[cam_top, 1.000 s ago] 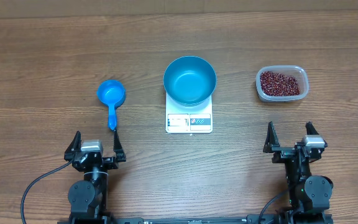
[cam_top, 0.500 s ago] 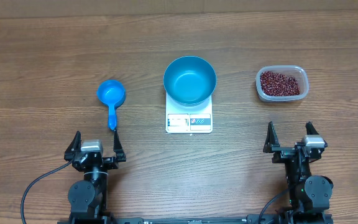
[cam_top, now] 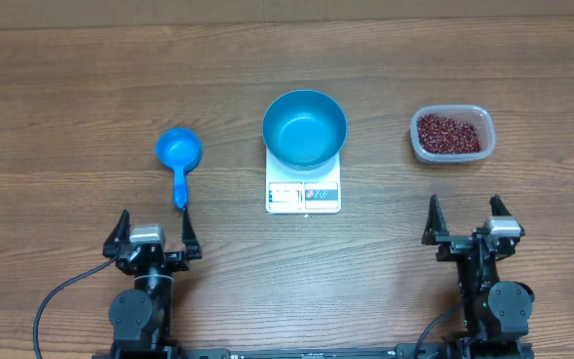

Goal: Scoop item into bowl and weigh 150g on scale

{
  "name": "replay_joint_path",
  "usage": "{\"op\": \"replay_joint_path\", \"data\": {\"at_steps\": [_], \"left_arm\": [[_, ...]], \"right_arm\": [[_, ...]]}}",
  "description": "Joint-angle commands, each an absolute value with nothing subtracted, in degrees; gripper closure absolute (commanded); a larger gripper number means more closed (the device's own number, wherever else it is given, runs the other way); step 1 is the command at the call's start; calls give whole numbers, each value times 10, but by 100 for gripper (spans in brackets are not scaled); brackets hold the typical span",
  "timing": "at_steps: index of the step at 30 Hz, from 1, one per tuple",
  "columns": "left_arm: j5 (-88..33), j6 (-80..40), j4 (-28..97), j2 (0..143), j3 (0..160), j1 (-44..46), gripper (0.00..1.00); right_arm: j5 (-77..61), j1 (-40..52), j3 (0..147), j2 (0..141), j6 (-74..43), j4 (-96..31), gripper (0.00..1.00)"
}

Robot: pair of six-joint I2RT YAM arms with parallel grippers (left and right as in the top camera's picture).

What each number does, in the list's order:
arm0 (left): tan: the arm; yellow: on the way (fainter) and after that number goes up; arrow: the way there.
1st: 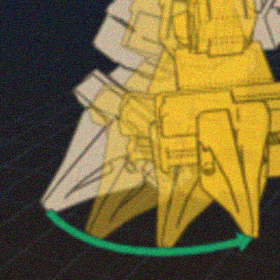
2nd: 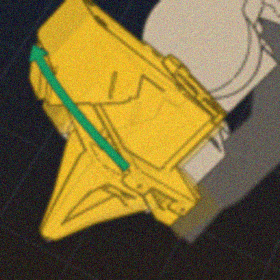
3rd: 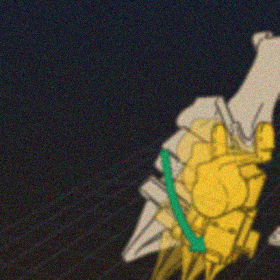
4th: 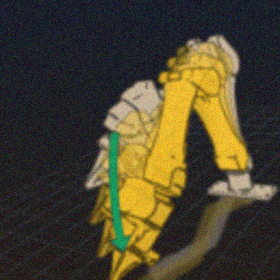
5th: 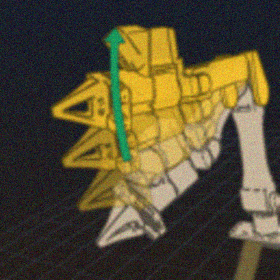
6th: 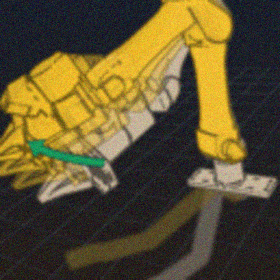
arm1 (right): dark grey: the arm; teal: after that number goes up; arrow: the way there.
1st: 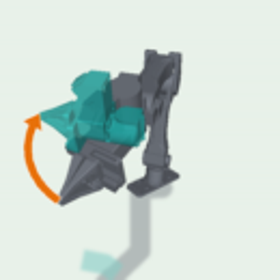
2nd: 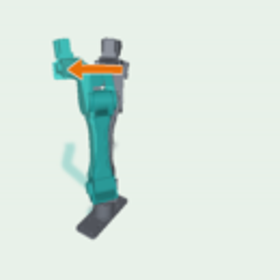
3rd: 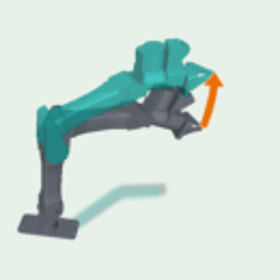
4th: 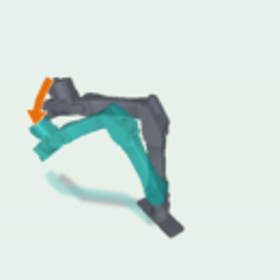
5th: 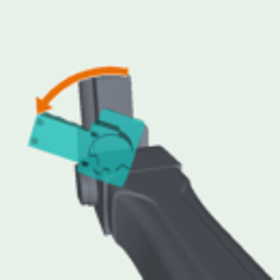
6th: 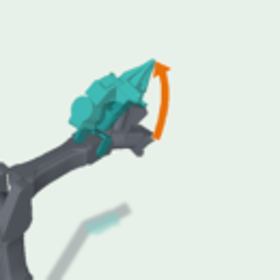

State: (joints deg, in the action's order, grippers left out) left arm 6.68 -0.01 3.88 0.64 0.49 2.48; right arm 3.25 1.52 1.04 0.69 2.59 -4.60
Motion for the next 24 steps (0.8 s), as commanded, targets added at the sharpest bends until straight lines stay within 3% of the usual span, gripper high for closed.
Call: {"op": "replay_joint_path", "data": {"at_steps": [1,24], "left_arm": [[66,-2,39,3,3,23,1],[66,-2,39,3,3,23,0]], "right_arm": [[38,14,5,2,26,-44,0],[33,14,5,2,26,-44,0]]}}
